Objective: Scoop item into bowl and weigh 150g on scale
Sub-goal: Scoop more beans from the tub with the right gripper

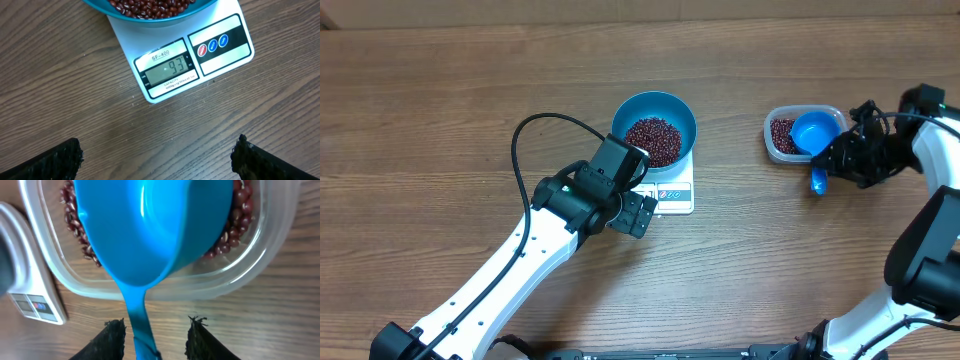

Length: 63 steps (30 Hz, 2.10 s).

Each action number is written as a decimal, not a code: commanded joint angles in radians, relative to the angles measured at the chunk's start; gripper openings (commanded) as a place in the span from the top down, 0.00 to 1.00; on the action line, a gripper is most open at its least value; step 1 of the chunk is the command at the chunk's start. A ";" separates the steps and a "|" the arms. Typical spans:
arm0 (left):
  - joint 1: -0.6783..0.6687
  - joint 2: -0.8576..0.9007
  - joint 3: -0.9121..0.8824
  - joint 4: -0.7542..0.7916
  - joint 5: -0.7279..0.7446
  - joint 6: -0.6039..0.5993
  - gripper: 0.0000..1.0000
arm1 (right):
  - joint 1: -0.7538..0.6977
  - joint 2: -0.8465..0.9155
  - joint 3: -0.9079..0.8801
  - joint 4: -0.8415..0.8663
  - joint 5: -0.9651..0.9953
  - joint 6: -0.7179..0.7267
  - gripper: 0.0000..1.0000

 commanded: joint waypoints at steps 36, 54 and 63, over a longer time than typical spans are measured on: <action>0.006 -0.013 -0.001 0.001 0.009 0.019 0.01 | 0.051 -0.035 0.194 -0.202 0.098 -0.127 0.96; 0.006 -0.013 -0.001 0.001 0.009 0.019 0.00 | 0.340 -0.034 0.370 -0.240 0.698 -0.151 0.96; 0.006 -0.013 -0.001 0.001 0.009 0.019 0.01 | 0.346 -0.034 0.320 -0.217 0.743 -0.217 0.96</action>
